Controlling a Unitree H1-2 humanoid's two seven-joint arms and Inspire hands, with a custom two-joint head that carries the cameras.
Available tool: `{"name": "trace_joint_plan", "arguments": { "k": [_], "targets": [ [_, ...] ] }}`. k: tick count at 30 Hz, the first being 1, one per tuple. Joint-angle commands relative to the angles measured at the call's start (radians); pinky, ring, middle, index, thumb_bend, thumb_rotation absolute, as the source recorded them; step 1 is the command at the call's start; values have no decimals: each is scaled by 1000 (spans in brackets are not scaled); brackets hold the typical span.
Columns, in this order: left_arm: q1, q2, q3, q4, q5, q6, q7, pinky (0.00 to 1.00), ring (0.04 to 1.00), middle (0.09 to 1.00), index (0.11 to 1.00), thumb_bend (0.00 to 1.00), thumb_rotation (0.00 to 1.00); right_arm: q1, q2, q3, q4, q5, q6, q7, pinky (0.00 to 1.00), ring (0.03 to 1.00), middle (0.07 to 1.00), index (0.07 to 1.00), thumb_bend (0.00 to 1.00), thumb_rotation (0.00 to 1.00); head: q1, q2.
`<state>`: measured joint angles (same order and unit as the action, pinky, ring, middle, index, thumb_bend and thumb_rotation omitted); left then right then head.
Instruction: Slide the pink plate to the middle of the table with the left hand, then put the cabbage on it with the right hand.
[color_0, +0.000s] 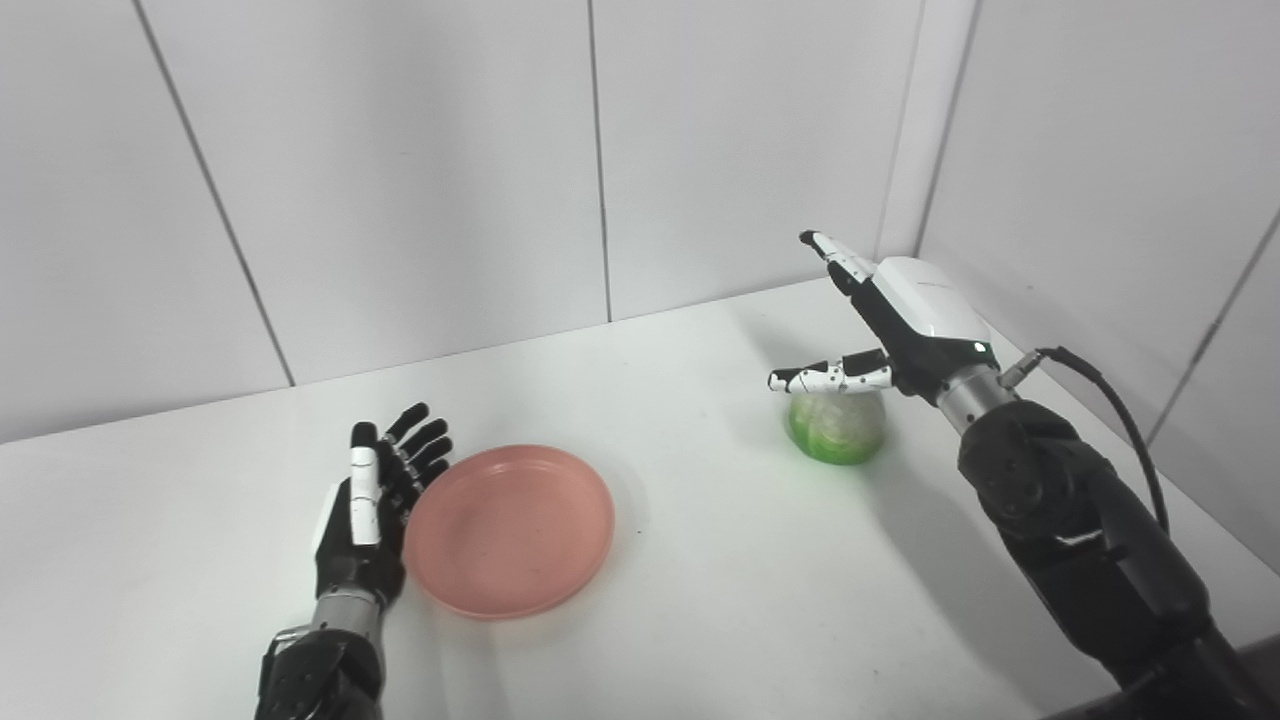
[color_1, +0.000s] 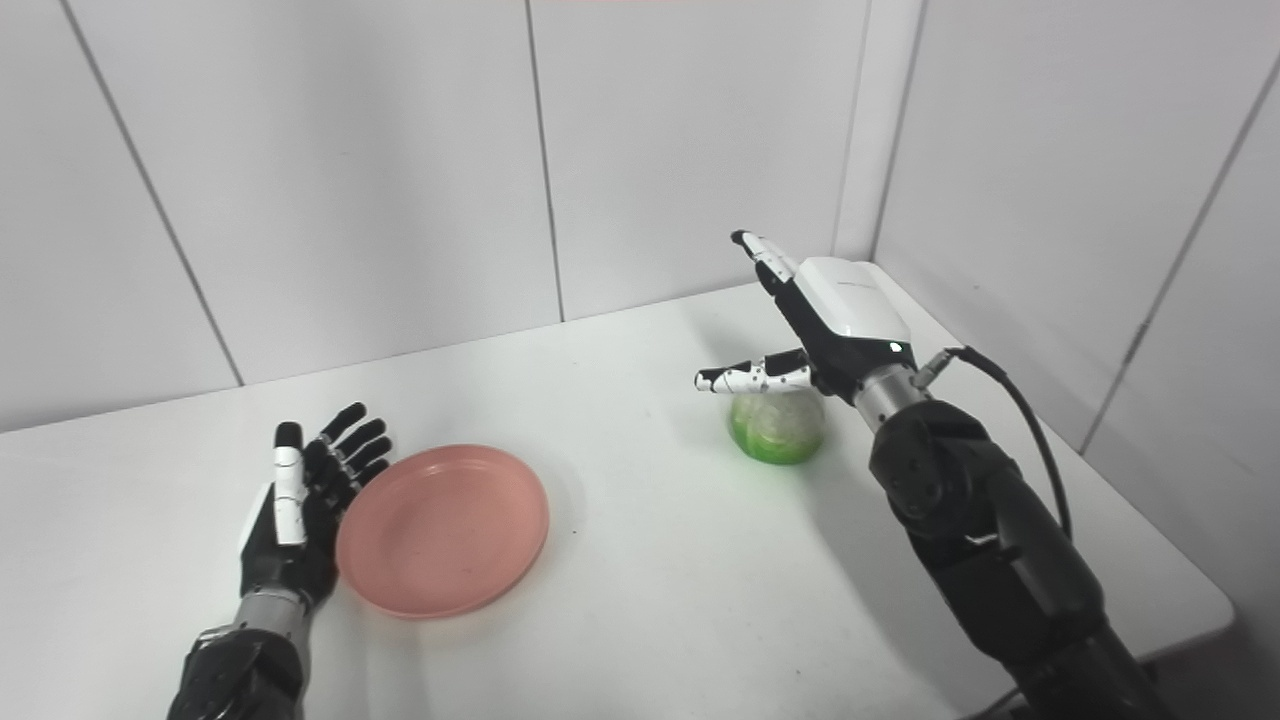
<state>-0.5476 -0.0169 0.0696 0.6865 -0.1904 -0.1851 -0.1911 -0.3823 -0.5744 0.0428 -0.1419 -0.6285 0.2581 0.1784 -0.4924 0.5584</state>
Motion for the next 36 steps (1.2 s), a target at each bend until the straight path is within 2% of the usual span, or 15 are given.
{"name": "trace_joint_plan", "arguments": {
  "k": [1,3,6,12,15,19,33,36],
  "targets": [
    [21,7,8,43,-19,-23,-21,843,814,804,799,837,1000,-18,-37,-21,-14,-26,19,-7,783,908,948,966,971,595,-7,0],
    [17,8,13,53,-22,-27,-27,839,811,803,800,838,1000,-15,-43,-27,-8,-39,29,-3,789,911,949,969,996,627,-7,0],
    [14,12,13,62,-27,-30,-38,858,814,803,799,841,1000,-10,-55,-24,12,-62,42,5,808,907,943,968,979,570,-6,-1],
    [17,16,10,59,-23,-32,-39,847,818,806,800,849,1000,-6,-72,-4,67,-84,35,12,811,902,935,966,988,571,-5,4],
    [20,17,10,53,-22,-28,-37,857,821,806,794,850,1000,-7,-55,11,109,-86,42,12,792,908,943,974,999,610,-3,7],
    [25,21,6,47,-20,-29,-43,865,827,811,799,848,1000,-11,-31,21,162,-68,29,-1,751,899,943,969,1000,594,-3,11],
    [45,15,0,18,-14,-16,-36,852,826,814,806,839,1000,-35,23,63,333,-47,-68,-127,709,855,897,920,967,500,5,23],
    [49,14,-3,10,-11,-15,-33,849,823,811,805,840,1000,-40,31,69,358,-42,-87,-154,683,829,880,903,963,450,6,25]
  ]
}}
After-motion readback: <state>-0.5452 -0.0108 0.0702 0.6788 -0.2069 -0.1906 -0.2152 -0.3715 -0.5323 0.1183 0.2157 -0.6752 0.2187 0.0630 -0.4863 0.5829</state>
